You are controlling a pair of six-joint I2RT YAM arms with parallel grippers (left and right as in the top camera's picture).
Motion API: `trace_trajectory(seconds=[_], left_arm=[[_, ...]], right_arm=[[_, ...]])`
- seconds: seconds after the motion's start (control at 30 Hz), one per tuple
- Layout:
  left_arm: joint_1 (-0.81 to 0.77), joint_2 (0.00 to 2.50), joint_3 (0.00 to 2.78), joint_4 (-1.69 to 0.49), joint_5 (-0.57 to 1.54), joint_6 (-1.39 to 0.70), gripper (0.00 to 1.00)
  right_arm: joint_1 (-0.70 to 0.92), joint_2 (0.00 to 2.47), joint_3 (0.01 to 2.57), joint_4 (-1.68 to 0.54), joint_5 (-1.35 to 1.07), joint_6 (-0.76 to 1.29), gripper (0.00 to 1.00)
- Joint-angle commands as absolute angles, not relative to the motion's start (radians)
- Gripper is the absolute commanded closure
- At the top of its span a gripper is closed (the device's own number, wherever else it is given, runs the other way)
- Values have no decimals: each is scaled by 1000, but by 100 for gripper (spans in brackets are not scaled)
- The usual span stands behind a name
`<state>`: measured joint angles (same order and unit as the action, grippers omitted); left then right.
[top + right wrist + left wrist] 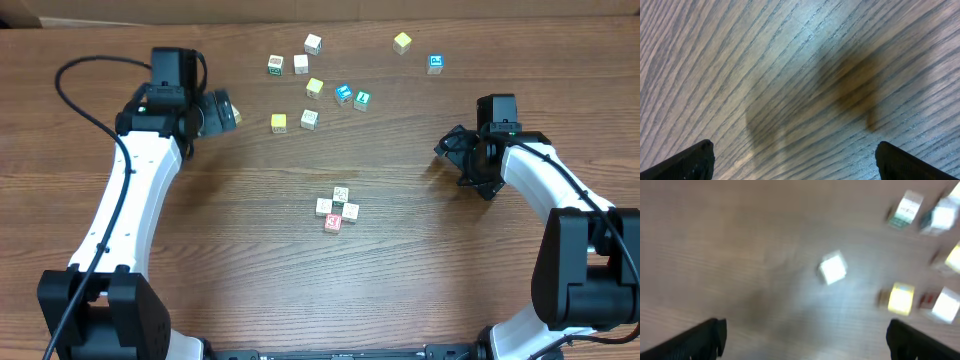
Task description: Form a circle
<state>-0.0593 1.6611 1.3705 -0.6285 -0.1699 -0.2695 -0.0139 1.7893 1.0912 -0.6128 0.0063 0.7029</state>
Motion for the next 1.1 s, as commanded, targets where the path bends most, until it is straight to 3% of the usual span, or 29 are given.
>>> trace_trajectory(seconds=[0.0,0.2,0.73,1.07], left_arm=[[-57,1621,1251,-441,-100,-185,0],[-57,1573,1029,-73,-51,-176,0],[8,1412,448,419,-52,-187,1],[28,1308,203,483,-59,-199,0]], right_arm=[[-17,1792,1085,-607,6,706,0],[-17,1792,1085,-607,6,706,0],[-17,1792,1085,-607,6,706,0],[-17,1792,1085,-607,6,706,0]])
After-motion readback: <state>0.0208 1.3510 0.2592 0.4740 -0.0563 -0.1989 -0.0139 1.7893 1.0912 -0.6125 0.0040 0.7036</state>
